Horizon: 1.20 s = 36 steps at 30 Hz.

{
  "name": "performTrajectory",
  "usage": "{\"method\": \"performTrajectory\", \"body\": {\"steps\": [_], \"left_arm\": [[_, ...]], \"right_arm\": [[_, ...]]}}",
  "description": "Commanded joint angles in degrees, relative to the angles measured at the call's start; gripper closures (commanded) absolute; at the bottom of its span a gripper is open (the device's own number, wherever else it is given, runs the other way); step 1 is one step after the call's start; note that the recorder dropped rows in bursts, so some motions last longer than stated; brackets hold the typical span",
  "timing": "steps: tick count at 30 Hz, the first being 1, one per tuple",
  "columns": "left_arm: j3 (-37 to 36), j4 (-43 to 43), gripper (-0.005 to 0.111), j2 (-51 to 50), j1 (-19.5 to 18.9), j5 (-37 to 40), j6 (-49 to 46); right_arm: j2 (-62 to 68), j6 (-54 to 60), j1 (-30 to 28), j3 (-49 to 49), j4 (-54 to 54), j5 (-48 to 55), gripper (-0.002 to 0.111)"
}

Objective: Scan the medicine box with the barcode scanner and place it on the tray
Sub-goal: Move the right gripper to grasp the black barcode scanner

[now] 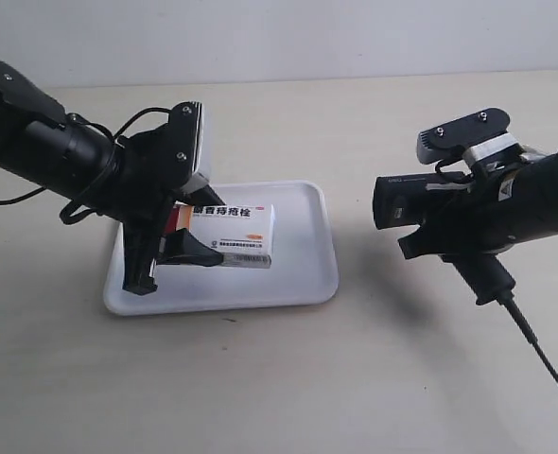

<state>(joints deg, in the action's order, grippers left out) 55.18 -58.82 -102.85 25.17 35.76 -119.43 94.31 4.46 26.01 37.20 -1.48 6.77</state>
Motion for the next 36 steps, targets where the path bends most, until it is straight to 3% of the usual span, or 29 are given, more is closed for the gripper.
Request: {"method": "performTrajectory", "body": {"steps": [1, 8, 15, 23, 36], "left_arm": [[0.76, -0.24, 0.107, 0.25, -1.44, 3.54, -0.08], [0.76, -0.24, 0.107, 0.25, -3.87, 4.56, -0.08], [0.76, 0.13, 0.107, 0.25, -9.29, 7.01, 1.58], [1.00, -0.70, 0.107, -2.06, -9.29, 4.77, 1.24], [1.48, -2.23, 0.107, -2.17, -9.29, 6.17, 0.57]], "right_arm": [[-0.85, 0.54, 0.38, -0.29, 1.86, -0.43, 0.108], [-0.85, 0.35, 0.28, -0.29, 3.17, -0.85, 0.108], [-0.85, 0.47, 0.19, -0.08, 5.39, -1.89, 0.108], [-0.89, 0.47, 0.19, 5.98, 6.53, 7.15, 0.108], [-0.99, 0.34, 0.19, 8.99, 7.86, 9.43, 0.108]]}}
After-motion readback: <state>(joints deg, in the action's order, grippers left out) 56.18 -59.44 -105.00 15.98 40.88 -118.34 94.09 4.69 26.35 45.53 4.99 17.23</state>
